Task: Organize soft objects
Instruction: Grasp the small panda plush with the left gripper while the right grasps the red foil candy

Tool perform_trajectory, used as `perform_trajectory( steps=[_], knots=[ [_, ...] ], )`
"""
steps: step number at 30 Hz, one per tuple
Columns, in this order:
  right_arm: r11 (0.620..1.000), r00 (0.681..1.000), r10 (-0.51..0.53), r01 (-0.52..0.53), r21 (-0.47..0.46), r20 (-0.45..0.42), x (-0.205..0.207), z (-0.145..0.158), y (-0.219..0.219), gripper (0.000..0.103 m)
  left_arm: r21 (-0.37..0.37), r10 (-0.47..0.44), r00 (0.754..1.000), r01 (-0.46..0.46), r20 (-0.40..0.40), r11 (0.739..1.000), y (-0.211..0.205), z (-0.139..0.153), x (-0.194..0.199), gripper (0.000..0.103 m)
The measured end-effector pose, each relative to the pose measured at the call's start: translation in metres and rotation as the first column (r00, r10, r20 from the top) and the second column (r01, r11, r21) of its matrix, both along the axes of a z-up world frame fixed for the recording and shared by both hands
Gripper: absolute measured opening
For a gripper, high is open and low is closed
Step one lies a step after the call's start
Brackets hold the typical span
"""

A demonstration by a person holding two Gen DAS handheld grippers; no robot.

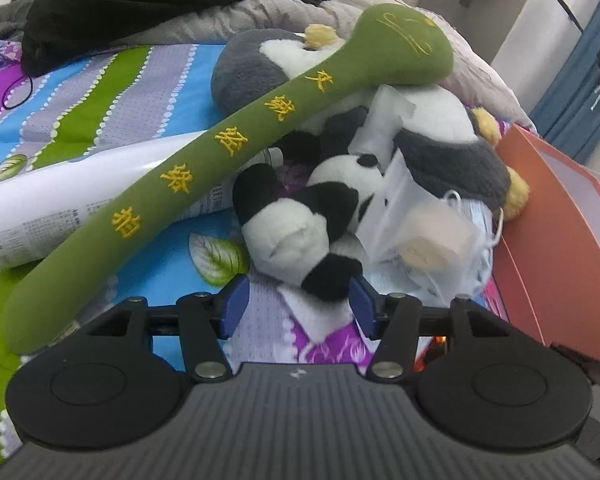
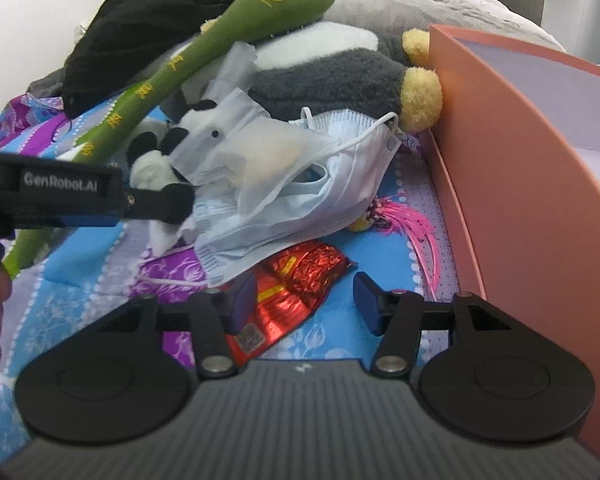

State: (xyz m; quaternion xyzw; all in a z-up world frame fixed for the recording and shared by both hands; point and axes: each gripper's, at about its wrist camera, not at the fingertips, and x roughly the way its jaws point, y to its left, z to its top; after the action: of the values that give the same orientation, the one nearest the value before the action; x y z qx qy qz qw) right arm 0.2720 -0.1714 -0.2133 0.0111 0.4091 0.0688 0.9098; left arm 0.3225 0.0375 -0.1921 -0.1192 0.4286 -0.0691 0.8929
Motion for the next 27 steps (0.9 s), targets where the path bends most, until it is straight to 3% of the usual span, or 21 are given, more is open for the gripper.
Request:
perform_trajectory(
  steps=[3, 9, 14, 21, 24, 27],
  knots=[
    [1.000, 1.000, 0.001, -0.001, 0.002, 0.008, 0.006, -0.005, 0.001, 0.057, -0.017, 0.016, 1.000, -0.016, 0.005, 1.000, 0.000, -0.005, 0.008, 0.067],
    [0.999, 1.000, 0.016, -0.016, 0.035, 0.006, 0.018, -0.012, 0.003, 0.059, -0.060, 0.051, 0.998, -0.049, 0.028, 0.997, 0.001, -0.009, 0.019, 0.068],
    [0.999, 0.999, 0.038, -0.038, 0.011, 0.026, 0.020, -0.015, 0.006, 0.058, -0.073, 0.069, 0.997, -0.067, 0.028, 0.995, 0.003, -0.013, 0.023, 0.067],
    [0.999, 0.999, 0.037, -0.038, 0.008, 0.028, 0.014, -0.012, 0.004, 0.054, -0.083, 0.078, 0.996, -0.075, 0.037, 0.994, 0.005, -0.010, 0.019, 0.055],
    [0.999, 0.999, 0.034, -0.034, 0.004, 0.024, 0.010, -0.009, 0.004, 0.048, -0.072, 0.087, 0.996, -0.084, 0.037, 0.994, 0.006, -0.006, 0.013, 0.044],
    [0.999, 0.999, 0.036, -0.036, 0.001, 0.016, 0.004, -0.005, 0.003, 0.044, -0.076, 0.091, 0.995, -0.088, 0.034, 0.993, 0.008, 0.000, 0.006, 0.042]
  ],
)
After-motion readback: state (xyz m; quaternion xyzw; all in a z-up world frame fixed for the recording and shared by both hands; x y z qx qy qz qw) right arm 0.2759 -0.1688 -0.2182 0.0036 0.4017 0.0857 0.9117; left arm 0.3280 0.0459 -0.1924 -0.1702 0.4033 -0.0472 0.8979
